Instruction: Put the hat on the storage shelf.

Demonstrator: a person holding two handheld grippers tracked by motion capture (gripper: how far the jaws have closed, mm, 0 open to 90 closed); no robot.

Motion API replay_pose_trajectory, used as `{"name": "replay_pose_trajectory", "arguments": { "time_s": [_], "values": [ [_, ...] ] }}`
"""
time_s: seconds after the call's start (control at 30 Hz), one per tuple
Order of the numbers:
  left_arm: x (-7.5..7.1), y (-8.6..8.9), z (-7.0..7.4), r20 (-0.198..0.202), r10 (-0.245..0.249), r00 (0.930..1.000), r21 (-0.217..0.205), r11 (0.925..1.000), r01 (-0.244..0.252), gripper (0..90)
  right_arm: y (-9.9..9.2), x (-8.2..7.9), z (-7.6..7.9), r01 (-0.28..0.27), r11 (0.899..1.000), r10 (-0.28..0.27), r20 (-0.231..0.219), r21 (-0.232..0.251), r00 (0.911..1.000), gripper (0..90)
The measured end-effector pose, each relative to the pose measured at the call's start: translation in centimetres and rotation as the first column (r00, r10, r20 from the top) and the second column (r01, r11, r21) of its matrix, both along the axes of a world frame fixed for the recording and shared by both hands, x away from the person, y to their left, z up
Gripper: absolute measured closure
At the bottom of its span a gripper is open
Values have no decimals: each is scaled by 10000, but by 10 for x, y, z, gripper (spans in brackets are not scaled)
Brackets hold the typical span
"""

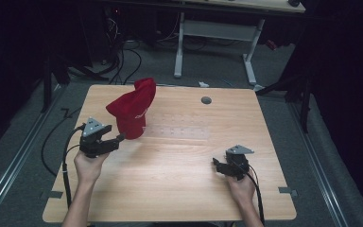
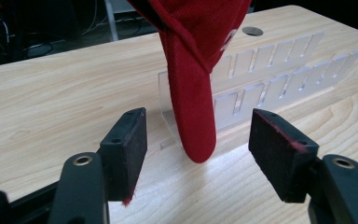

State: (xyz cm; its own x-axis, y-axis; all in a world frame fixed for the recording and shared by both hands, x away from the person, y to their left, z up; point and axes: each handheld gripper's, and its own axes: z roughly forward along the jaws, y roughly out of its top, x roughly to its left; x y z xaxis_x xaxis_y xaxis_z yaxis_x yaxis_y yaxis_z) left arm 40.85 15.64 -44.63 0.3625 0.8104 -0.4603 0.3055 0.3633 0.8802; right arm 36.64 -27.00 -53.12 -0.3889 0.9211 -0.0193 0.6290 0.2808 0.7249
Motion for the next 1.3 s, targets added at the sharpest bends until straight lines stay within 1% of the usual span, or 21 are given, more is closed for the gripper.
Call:
{"name": "replay_pose_trajectory", "arguments": {
  "time_s": [0.2,0.3,0.37,0.6,0.77,0.8,0.87,1.0,1.3],
  "values": [
    [-4,2,-2,-63,16,10000,-245,9997,-18,355,0,0,0,1,10000,-1,0,-3,10000,355],
    [-10,3,-3,-228,-171,9996,-465,9988,160,348,0,0,0,11,10000,-11,-5,0,10000,354],
    [-12,4,-3,-289,-183,9994,-327,9993,174,337,0,0,0,9,10000,-9,-2,-1,10000,354],
    [-20,6,-2,-394,-276,9988,-442,9987,258,328,0,0,0,13,10000,-13,-4,-2,10000,354],
    [-25,6,-6,-522,-354,9980,-459,9984,330,326,0,0,0,13,10000,-13,-3,-2,10000,354],
    [-26,5,-8,-605,-399,9974,-467,9982,371,324,0,0,0,12,10000,-12,-2,-1,10000,354],
    [-28,4,-10,-638,-436,9970,-506,9979,404,323,0,0,0,15,10000,-15,-1,1,10000,354],
    [-31,0,-13,-589,-435,9973,-419,9983,411,324,0,0,0,16,10000,-16,-3,1,10000,354],
    [-36,-11,-22,-747,-664,9950,-374,9973,637,318,0,0,0,12,10000,-12,-4,-1,10000,352]
  ]
}}
